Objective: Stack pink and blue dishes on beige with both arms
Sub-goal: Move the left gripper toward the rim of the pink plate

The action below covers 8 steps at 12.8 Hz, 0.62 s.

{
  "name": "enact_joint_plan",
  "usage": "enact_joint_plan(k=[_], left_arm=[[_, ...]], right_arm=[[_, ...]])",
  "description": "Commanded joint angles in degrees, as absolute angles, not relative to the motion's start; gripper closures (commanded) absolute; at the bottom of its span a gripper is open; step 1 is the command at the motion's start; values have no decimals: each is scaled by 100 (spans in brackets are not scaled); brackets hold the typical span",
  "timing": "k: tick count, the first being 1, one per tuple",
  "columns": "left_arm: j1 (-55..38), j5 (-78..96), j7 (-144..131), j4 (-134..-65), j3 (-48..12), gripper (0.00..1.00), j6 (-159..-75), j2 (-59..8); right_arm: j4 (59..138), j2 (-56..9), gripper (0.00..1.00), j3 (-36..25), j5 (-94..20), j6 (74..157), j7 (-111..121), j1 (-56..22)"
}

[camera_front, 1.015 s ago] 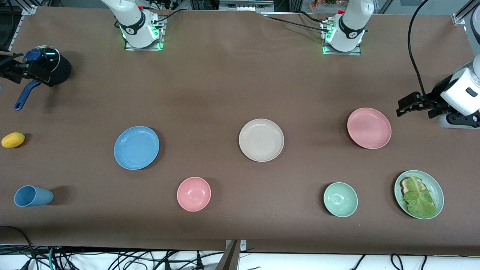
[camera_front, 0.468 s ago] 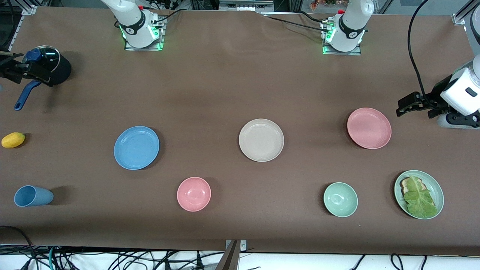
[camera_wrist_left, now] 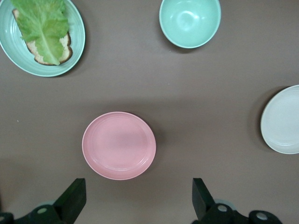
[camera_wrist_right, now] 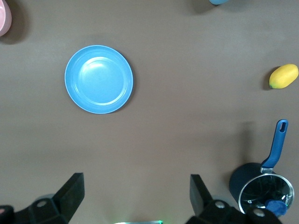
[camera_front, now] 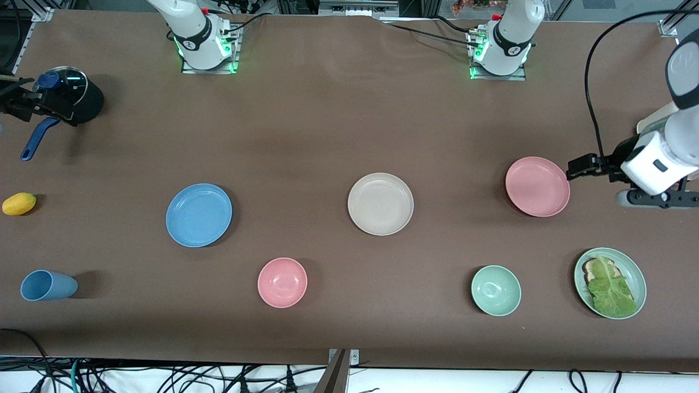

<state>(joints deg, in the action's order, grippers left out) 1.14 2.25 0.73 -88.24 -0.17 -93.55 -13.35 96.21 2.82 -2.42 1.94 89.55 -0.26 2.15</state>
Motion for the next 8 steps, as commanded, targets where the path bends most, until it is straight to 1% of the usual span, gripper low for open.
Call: enact_joint_plan(k=[1,3,8], left_arm=[[570,167,158,-8649,-53,0,-9378,-1704],[807,176,691,-8666,-53,0,-9727,-1845],[1537,887,1852,-8727,-53,0,-9974,-2416]], right_arm=[[9721,369,0,-220,149,9018,44,272],[9721,369,0,-220,149,9018,44,272],[9721,369,0,-220,149,9018,44,272]])
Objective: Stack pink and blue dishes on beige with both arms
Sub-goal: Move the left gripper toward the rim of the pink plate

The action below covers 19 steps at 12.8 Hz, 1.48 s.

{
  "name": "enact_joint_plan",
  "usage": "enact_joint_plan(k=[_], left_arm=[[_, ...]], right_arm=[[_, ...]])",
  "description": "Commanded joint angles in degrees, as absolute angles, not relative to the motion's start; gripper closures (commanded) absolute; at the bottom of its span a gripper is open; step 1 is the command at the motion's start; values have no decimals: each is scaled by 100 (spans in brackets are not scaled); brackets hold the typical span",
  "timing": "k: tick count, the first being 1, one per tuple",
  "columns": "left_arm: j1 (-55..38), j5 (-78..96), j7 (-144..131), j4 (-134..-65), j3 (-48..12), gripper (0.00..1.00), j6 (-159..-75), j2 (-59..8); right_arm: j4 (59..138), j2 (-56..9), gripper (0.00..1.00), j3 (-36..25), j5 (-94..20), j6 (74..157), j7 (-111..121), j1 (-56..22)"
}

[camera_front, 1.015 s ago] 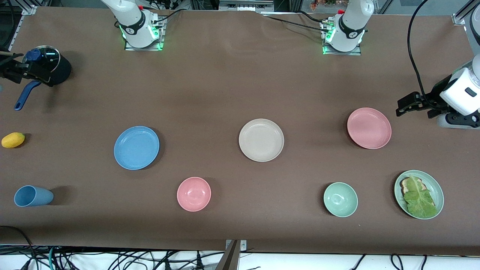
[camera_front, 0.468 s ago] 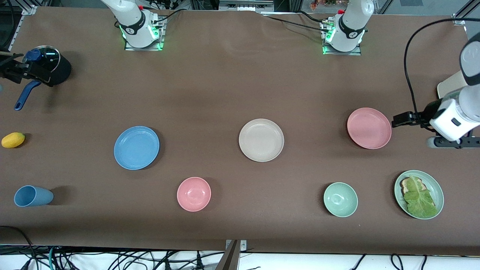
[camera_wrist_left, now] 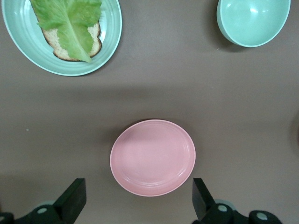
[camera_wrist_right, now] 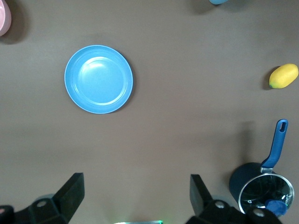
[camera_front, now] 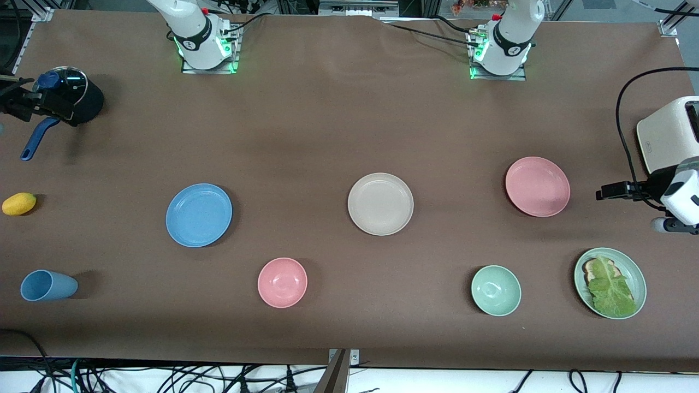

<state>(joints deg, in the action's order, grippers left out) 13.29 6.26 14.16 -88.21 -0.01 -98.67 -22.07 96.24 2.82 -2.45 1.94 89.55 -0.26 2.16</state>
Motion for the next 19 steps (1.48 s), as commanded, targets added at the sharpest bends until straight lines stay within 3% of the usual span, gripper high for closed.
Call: enact_joint_plan(k=[1,8,19], left_arm=[[1625,896,2098,-8745,-53,0,-10054,-2504],[2215,1433,3111,-8841,-70,0,-10344,-3260],[2505,1925,3691,-10739,-88,0,-11793,-2936]], right_arm=[[9721,369,0,-220,149,9018,44,272],[9721,369,0,-220,149,9009,53,273],[9721,378,0,-220,123,8868,44,272]])
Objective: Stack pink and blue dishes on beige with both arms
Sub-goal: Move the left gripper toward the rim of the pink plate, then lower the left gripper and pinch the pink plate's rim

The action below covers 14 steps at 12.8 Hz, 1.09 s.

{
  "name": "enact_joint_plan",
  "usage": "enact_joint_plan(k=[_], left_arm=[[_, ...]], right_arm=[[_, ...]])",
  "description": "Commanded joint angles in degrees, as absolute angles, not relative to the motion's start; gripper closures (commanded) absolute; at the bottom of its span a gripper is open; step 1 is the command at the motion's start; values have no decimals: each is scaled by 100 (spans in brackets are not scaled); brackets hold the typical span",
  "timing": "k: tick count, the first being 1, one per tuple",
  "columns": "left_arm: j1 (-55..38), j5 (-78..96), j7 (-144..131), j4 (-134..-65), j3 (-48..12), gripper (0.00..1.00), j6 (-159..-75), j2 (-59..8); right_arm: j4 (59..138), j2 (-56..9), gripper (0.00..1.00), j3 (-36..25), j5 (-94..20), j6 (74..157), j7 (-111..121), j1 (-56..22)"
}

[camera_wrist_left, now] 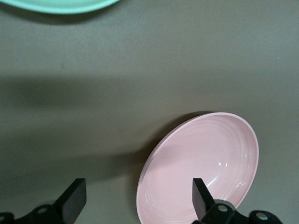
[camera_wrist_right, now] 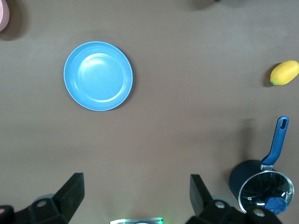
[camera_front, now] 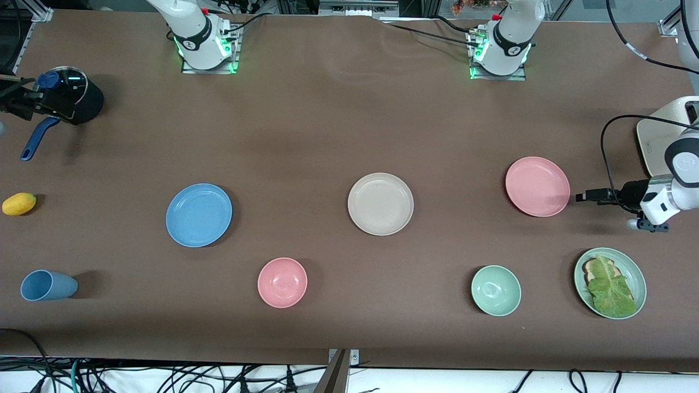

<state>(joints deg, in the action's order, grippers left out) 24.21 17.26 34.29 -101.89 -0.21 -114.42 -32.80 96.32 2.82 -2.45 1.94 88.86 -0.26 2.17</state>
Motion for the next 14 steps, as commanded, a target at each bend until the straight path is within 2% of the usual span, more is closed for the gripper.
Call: enact_joint_plan(k=[1,8,14], left_arm=[[2514,2047,3892,-10879,-79,0,-11969,-2936],[2505,2250,4061,-11030,-79,1,-12129,-2971],[2531,2346,4078,-11513,-88,1,-12182,-2892]], right_arm=[[9721,378,0,-220,123,8868,44,272],[9721,378,0,-220,123,8859,44,272],[9721,369,0,-228,123,8859,44,281]])
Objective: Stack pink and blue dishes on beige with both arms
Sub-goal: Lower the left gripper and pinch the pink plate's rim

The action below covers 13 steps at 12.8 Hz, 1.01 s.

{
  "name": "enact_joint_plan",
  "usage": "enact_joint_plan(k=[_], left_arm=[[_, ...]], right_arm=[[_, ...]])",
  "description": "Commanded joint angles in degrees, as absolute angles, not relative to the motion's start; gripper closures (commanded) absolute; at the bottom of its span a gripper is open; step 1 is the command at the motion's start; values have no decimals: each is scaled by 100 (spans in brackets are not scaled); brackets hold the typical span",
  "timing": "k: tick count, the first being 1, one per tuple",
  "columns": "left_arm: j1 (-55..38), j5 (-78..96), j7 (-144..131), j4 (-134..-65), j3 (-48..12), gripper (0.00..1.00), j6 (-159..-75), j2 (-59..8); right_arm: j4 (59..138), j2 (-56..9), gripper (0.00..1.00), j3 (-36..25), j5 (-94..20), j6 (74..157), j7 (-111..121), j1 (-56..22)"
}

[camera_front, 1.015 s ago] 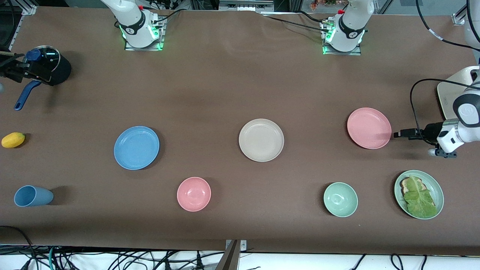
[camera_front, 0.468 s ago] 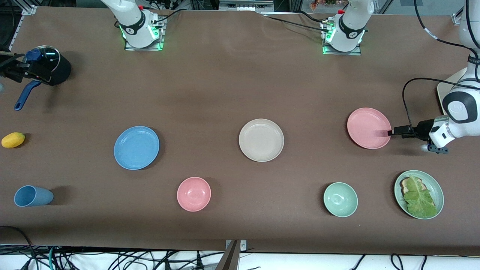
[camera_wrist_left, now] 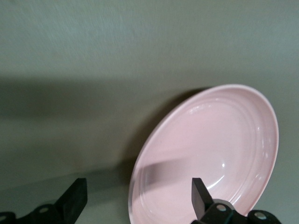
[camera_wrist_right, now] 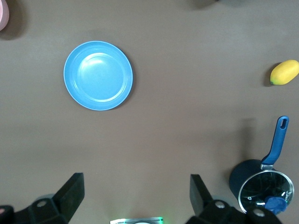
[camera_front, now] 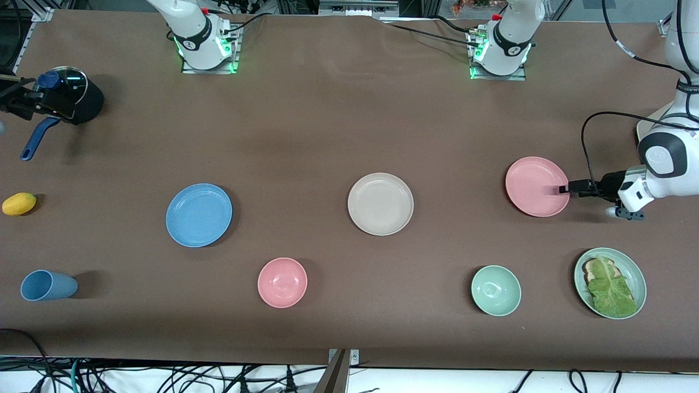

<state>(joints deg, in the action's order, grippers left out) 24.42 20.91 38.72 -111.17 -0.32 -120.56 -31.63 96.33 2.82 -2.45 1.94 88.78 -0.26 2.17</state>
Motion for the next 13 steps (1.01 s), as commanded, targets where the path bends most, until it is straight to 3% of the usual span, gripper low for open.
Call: enact_joint_plan(k=[1,4,8,11,13], left_arm=[[2592,2355,4104,-11609,-88,1,-12199,-2848],[2602,2364,4140,-12163,-88,5,-12542,-2427],[2602,2477,4061,-12111,-88,15,-12507,-2399],[2584,2741,4043,-12103,-79,14,-12568,-2470],[2575,2751,4034,-12103,-79,8,-12638,-2513]], right_arm=[[9721,378,0,-229,123,8859,44,273],[9721,369,0,-229,123,8859,44,281],[9721,369,0,-246,123,8868,44,281],[9721,369,0,-246,123,8868,44,281],[9721,369,0,-246,123,8868,44,281]])
